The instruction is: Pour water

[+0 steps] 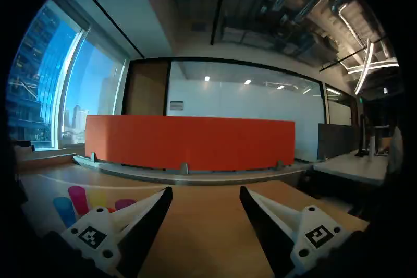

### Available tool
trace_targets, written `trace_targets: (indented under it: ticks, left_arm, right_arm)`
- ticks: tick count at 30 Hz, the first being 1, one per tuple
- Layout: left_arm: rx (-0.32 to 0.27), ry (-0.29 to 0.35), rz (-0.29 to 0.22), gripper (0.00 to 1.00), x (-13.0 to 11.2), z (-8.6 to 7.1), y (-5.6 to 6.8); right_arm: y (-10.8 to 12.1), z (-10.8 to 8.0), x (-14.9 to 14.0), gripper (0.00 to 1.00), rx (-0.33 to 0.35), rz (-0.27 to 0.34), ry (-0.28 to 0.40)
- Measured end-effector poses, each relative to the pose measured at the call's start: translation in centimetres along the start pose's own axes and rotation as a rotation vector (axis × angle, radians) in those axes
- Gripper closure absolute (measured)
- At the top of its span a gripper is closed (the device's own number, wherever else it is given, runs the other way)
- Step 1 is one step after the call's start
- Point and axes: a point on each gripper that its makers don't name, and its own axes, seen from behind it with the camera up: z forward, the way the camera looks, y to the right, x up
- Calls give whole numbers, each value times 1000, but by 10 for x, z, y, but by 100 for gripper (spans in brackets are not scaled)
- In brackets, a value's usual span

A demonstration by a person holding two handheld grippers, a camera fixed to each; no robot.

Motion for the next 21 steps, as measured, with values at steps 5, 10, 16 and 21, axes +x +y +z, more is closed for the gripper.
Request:
trace_targets:
  ticks: [5, 10, 16, 21]
  left_arm:
    - [17, 0, 33, 3, 1, 1, -2]
    - [33, -1, 55, 2, -8, 5, -3]
    - [40, -11, 38, 2, -24, 9, -1]
    - [41, -24, 14, 2, -38, 12, -1]
  right_arm:
    - [-1, 1, -4, 0, 6, 6, -21]
    - [-1, 2, -2, 0, 7, -14, -30]
    - [1, 2, 5, 0, -5, -23, -27]
    - [5, 2, 6, 0, -23, -13, -32]
